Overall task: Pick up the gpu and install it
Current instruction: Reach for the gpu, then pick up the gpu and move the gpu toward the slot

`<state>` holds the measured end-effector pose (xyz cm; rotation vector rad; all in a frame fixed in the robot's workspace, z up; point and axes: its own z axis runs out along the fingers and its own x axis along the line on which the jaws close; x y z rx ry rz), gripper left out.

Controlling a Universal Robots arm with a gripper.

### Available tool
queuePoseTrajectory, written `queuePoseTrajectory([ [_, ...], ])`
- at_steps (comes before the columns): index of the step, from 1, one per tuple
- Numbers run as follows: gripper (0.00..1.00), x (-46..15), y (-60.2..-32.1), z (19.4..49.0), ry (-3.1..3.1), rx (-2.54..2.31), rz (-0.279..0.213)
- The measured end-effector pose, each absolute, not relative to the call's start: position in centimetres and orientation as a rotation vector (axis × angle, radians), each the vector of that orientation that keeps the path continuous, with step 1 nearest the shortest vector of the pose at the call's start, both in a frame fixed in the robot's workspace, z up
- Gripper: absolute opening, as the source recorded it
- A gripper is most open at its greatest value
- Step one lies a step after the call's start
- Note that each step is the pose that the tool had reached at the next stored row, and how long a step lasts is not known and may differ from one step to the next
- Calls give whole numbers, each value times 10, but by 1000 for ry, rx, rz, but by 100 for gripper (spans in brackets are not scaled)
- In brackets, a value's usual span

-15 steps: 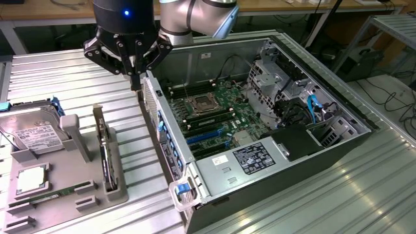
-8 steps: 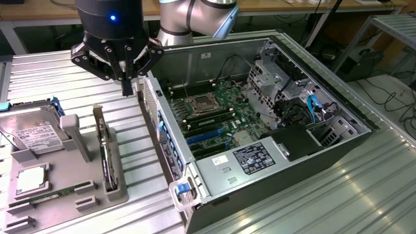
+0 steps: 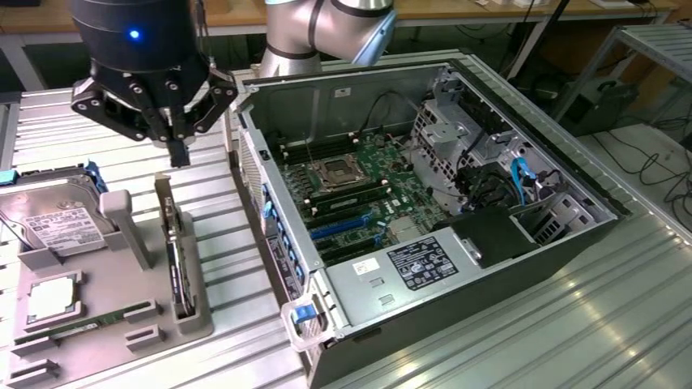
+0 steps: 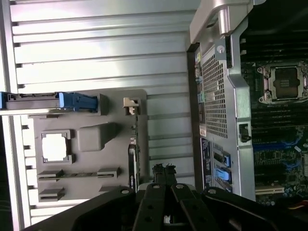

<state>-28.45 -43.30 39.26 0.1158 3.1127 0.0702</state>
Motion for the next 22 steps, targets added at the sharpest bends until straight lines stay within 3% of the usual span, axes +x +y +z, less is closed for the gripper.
queuePoseTrajectory([
  [22,11,-321,-434,392,3113,111,74],
])
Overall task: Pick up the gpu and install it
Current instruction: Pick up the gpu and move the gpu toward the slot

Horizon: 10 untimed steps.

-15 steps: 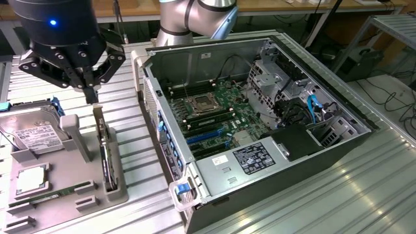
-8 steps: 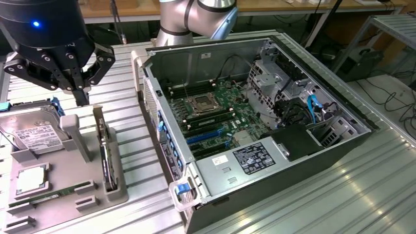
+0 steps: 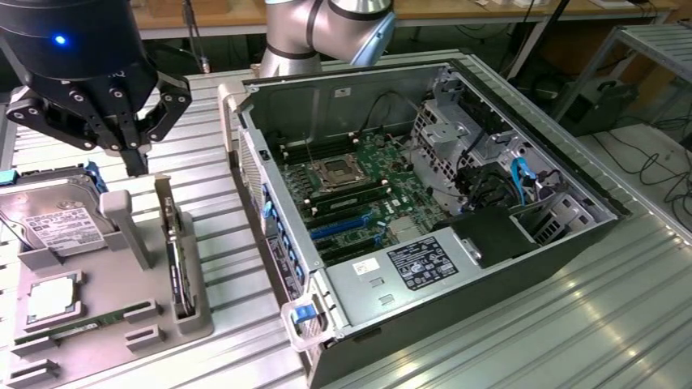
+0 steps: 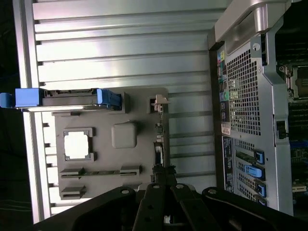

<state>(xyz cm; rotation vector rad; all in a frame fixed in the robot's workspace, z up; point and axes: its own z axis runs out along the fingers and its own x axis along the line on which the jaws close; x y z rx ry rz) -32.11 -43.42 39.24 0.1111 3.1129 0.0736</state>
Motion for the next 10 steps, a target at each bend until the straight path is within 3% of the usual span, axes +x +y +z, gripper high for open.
queuePoseTrajectory([
  [4,11,-321,-434,392,3113,111,74],
  [6,24,-321,-434,392,3113,111,74],
  [7,24,-321,-434,392,3113,111,74],
  [9,54,-321,-434,392,3113,111,74],
  [10,60,-321,-434,391,3113,102,73],
])
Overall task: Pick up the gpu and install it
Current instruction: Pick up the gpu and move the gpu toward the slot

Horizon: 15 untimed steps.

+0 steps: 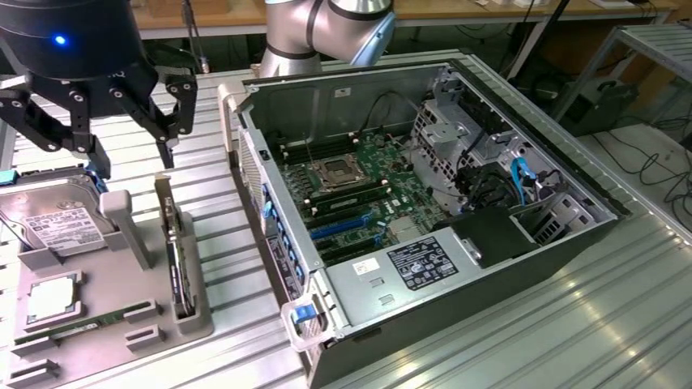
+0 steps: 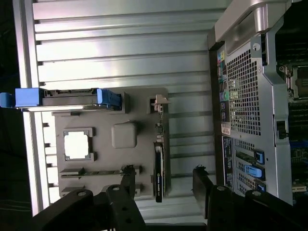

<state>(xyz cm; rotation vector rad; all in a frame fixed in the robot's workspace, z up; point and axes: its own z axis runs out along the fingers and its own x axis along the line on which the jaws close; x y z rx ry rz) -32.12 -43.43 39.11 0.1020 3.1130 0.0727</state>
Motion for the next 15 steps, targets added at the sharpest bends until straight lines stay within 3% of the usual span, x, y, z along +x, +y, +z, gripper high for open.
queuePoseTrajectory([
  [15,60,-322,-435,371,3114,67,72],
])
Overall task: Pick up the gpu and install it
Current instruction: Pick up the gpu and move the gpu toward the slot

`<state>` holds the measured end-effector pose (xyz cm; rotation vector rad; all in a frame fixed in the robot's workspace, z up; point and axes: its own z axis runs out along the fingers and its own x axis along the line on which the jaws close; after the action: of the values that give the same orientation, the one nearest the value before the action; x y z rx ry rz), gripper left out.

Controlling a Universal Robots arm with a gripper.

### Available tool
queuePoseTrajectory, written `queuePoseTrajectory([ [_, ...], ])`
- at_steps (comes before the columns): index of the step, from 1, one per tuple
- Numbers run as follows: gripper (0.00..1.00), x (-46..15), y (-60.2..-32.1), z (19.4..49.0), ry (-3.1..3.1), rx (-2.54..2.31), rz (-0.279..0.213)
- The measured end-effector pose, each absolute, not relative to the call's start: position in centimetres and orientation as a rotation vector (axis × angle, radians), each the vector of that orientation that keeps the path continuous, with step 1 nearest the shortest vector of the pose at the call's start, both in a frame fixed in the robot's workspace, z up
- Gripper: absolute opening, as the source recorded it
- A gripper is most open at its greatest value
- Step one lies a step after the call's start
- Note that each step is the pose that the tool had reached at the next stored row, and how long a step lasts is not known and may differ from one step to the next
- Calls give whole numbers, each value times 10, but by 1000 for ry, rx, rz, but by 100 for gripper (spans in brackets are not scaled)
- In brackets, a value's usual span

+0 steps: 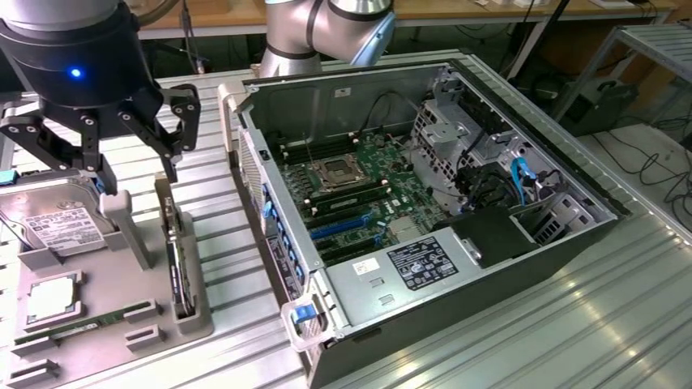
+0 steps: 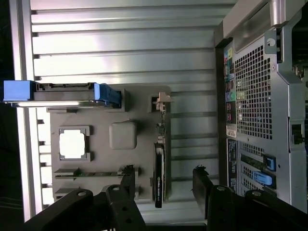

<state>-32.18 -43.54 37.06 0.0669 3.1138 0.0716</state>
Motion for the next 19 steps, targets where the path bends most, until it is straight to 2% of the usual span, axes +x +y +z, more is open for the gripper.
queuePoseTrajectory([
  [19,60,-323,-435,358,3114,62,72],
])
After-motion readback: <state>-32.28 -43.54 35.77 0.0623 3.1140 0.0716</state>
